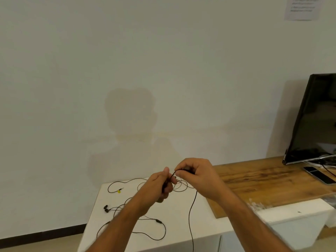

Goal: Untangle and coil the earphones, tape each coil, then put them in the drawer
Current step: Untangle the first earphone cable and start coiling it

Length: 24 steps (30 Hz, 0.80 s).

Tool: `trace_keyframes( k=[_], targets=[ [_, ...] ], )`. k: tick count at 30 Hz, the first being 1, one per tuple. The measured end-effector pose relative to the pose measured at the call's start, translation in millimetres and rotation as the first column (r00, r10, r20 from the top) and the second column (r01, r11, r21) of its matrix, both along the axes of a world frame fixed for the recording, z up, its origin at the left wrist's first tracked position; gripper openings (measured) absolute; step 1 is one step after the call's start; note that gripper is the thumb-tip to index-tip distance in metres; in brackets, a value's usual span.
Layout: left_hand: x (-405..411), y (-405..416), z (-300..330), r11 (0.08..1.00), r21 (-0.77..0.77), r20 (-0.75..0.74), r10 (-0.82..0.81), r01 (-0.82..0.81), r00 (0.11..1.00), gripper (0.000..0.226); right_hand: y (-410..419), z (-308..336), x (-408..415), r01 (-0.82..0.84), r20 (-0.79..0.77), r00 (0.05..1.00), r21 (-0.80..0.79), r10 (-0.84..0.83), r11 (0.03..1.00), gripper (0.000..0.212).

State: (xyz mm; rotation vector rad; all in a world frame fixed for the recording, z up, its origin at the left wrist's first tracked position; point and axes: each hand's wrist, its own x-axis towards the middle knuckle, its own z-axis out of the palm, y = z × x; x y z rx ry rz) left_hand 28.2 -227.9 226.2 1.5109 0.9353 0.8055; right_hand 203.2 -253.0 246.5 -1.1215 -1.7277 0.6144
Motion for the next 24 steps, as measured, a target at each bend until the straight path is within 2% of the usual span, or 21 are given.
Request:
trace_keyframes(
  k=[6, 9, 11, 14, 18, 21, 24],
  targets=[
    [6.7, -24.7, 10.4, 0.954, -0.223, 0.27, -0.134, 0.198, 0.953, 0.04, 15.5, 6.5, 4.5, -0.05, -0.154, 0.987, -0.058, 0.04, 0.997, 0.007],
    [10.0, -29.1, 19.1, 0.937, -0.26, 0.403, -0.113, 0.232, 0.908, 0.03, 19.3, -7.6, 0.6, -0.091, -0.295, 0.954, -0.111, 0.055, 0.99, 0.015],
    [12.2, -27.5, 25.0, 0.945, -0.234, 0.47, -0.096, 0.229, 0.877, 0.026, 15.9, -21.0, -7.4, -0.14, -0.368, 0.926, -0.134, 0.082, 0.981, 0.013],
    [16.5, -18.9, 30.8, 0.956, -0.246, 0.561, 0.004, 0.162, 0.828, 0.024, 5.3, -39.7, -22.9, -0.178, -0.389, 0.917, -0.189, 0.093, 0.966, 0.021],
    [17.8, -4.3, 35.8, 0.985, -0.171, 0.522, 0.106, -0.018, 0.846, 0.024, -13.0, -56.1, -39.5, -0.232, -0.319, 0.939, -0.309, 0.129, 0.922, 0.034],
    [13.0, 4.3, 38.2, 0.99, -0.013, 0.415, 0.131, -0.139, 0.9, 0.028, -23.3, -60.2, -42.5, -0.249, -0.265, 0.952, -0.371, 0.155, 0.895, 0.021],
    [3.4, 11.7, 39.2, 0.974, 0.101, 0.305, 0.163, -0.203, 0.938, 0.029, -26.2, -58.6, -36.6, -0.212, -0.21, 0.968, -0.384, 0.139, 0.899, 0.017]
  ],
)
